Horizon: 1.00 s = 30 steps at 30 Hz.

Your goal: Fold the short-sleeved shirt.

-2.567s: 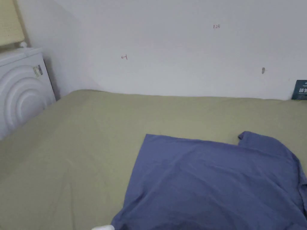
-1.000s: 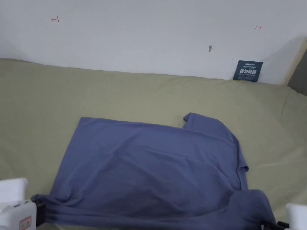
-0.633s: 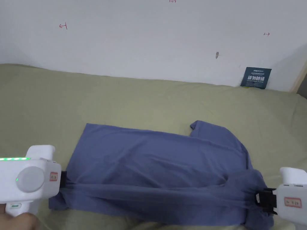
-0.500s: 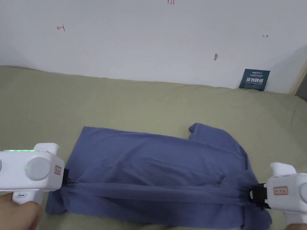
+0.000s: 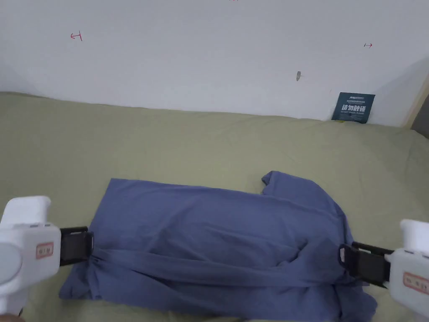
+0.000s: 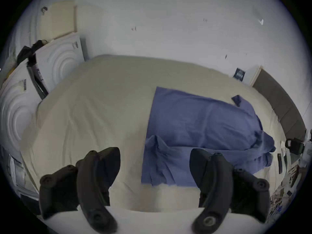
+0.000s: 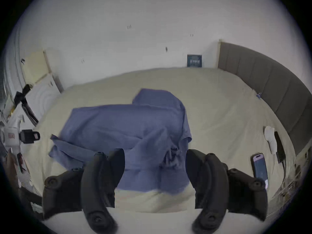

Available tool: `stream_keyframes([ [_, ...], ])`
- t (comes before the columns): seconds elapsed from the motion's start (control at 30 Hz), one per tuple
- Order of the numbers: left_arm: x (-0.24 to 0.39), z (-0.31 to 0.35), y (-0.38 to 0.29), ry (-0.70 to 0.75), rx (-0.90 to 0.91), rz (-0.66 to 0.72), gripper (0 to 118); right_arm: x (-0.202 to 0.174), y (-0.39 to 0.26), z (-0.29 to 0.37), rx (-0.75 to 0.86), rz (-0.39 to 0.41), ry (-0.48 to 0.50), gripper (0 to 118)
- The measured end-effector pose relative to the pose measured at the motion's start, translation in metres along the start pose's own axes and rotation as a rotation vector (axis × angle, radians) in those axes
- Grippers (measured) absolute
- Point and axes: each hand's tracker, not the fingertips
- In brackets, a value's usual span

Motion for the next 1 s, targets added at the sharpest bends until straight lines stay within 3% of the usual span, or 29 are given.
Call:
stream_keyframes([
  [0.03, 0.001, 0.014, -0.012, 0.014, 0.024, 0.017, 58, -0.005, -0.009, 0.010, -0.010, 0.006, -0.006, 52],
  [0.07, 0.004, 0.026, -0.030, 0.016, 0.045, 0.042, 13, -0.011, -0.020, 0.021, -0.014, 0.010, -0.012, 6],
  [0.1, 0.006, 0.037, -0.047, 0.016, 0.057, 0.058, 0, -0.019, -0.033, 0.025, -0.020, 0.020, -0.055, 0],
  [0.17, 0.016, 0.052, -0.080, 0.125, 0.073, 0.021, 0, -0.030, -0.059, 0.032, -0.025, 0.101, -0.140, 0],
  [0.2, 0.010, 0.041, -0.093, 0.162, 0.027, -0.005, 0, -0.034, -0.075, 0.034, -0.073, 0.127, -0.135, 0],
  [0.23, 0.009, 0.040, -0.107, 0.134, -0.015, -0.009, 0, -0.037, -0.085, 0.032, -0.090, 0.126, -0.090, 0],
  [0.37, 0.003, 0.033, -0.131, 0.113, -0.103, 0.011, 0, -0.041, -0.105, 0.026, -0.156, 0.128, -0.067, 0],
  [0.53, 0.000, 0.008, -0.086, 0.047, -0.090, 0.058, 0, -0.037, -0.097, 0.018, -0.159, 0.101, -0.055, 0],
  [0.57, 0.001, -0.005, -0.075, 0.019, -0.099, 0.046, 7, -0.036, -0.095, 0.017, -0.156, 0.097, -0.054, 0],
  [0.6, 0.002, -0.019, -0.061, 0.040, -0.126, 0.029, 25, -0.035, -0.094, 0.015, -0.153, 0.092, -0.051, 0],
  [0.63, 0.004, -0.033, -0.052, 0.057, -0.139, 0.013, 58, -0.033, -0.088, 0.015, -0.153, 0.088, -0.050, 0],
  [0.67, 0.004, -0.049, -0.045, 0.061, -0.134, -0.001, 80, -0.031, -0.086, 0.014, -0.156, 0.080, -0.051, 0],
  [0.7, 0.004, -0.064, -0.038, 0.096, -0.141, -0.029, 89, -0.029, -0.085, 0.014, -0.157, 0.072, -0.051, 0],
  [0.73, 0.005, -0.077, -0.034, 0.093, -0.144, -0.024, 89, -0.026, -0.084, 0.015, -0.156, 0.067, -0.049, 0],
  [0.83, 0.006, -0.113, -0.032, 0.069, -0.229, -0.100, 86, -0.016, -0.080, 0.015, -0.165, 0.050, -0.066, 1],
  [0.87, 0.006, -0.119, -0.036, 0.124, -0.273, -0.126, 71, -0.013, -0.078, 0.013, -0.171, 0.038, -0.074, 2],
  [0.9, 0.004, -0.120, -0.040, 0.096, -0.304, -0.132, 49, -0.007, -0.076, 0.012, -0.180, 0.020, -0.079, 6],
  [0.93, 0.001, -0.116, -0.042, -0.019, -0.273, -0.054, 29, -0.003, -0.074, 0.009, -0.187, 0.007, -0.086, 31],
  [0.97, 0.002, -0.103, -0.041, 0.049, -0.217, -0.032, 2, 0.003, -0.073, 0.007, -0.187, 0.002, -0.093, 60],
  [1.0, 0.005, -0.094, -0.040, 0.045, -0.222, -0.066, 3, 0.010, -0.072, 0.002, -0.189, -0.012, -0.094, 77],
])
